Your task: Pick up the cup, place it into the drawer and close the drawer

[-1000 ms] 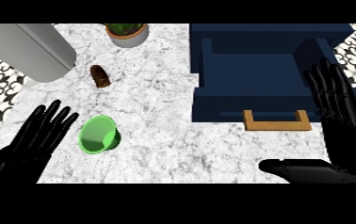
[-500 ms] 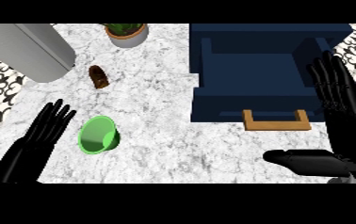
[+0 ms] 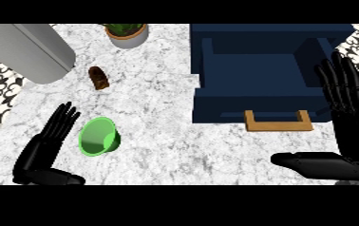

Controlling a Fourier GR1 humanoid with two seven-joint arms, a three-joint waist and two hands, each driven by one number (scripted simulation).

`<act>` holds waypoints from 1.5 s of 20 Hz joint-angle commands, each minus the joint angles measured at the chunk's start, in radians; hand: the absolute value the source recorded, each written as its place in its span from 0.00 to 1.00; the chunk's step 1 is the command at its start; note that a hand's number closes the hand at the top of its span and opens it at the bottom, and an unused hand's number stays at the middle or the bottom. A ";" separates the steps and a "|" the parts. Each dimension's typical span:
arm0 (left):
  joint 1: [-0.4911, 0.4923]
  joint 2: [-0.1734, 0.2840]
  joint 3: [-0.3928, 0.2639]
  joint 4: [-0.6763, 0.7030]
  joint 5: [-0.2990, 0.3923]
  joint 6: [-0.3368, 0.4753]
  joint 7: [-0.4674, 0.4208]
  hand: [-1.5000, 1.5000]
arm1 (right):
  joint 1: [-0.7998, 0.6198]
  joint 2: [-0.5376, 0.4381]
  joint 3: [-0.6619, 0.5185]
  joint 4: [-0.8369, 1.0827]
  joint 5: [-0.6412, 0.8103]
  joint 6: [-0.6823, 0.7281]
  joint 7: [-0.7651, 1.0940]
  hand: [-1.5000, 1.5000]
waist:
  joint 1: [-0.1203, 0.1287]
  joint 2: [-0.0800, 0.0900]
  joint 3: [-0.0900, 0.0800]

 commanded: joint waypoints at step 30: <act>-0.403 0.050 0.001 0.976 -0.236 0.046 -0.668 0.00 | -0.034 0.020 0.021 0.019 0.023 0.040 0.009 0.00 | -0.023 0.010 -0.004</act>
